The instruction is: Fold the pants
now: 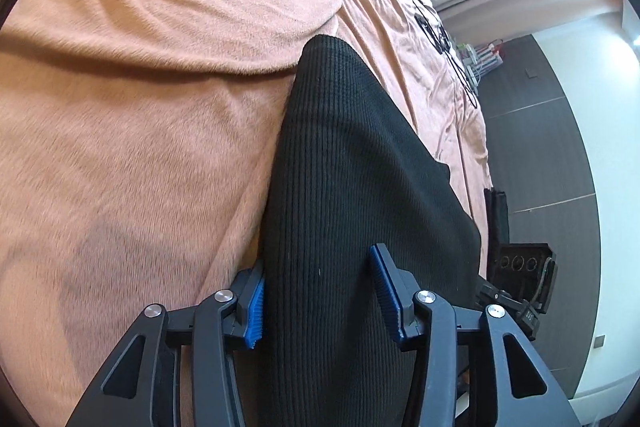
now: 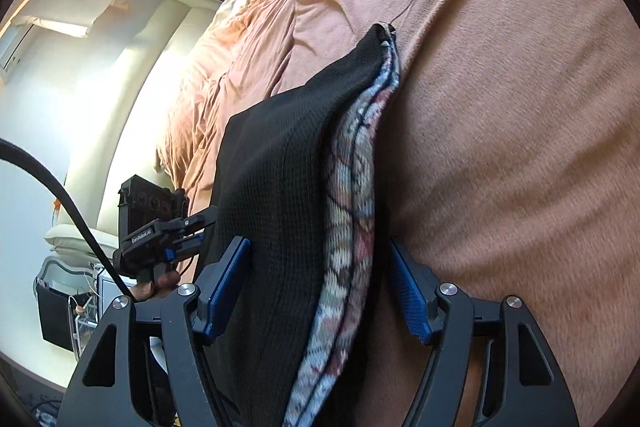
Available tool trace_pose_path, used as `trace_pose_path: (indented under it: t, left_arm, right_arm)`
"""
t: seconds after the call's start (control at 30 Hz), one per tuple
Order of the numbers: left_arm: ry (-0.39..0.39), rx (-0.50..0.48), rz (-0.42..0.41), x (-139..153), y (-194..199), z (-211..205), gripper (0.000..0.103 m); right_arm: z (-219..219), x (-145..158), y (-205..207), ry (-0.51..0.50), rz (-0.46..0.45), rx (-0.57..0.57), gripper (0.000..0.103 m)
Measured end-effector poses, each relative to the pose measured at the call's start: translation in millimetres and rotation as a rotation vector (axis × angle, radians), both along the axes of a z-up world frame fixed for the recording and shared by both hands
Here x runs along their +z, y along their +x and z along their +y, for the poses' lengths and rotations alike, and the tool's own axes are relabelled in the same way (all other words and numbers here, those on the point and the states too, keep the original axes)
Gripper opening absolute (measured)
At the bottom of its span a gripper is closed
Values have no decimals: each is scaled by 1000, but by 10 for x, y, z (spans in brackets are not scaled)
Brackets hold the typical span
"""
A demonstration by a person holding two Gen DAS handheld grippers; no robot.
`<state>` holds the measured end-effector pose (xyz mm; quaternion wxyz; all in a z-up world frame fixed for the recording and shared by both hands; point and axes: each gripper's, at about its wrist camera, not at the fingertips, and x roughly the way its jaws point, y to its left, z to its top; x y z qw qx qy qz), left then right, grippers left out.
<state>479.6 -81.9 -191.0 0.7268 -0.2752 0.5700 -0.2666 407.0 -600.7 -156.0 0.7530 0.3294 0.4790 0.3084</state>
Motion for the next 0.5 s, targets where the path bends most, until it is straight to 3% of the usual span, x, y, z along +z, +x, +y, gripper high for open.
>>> trace_pose_path:
  t: [0.2,0.27,0.37,0.5]
  left_arm:
    - [-12,-12,4,-44,91,-10,43]
    - [-18,-15,9,-54,119,-3,40]
    - [-11,-14,-7,3,119,-22,22]
    - [5,-28,-61,165,54,-63,14]
  right_arm:
    - [21,-16,18,-3,-15,5,67]
    - [20,-10,-2,-14,-31,5,57]
    - [-4,2,-32,-7,-44,6,40]
    - [7,140,-152,-47,-99,5,33]
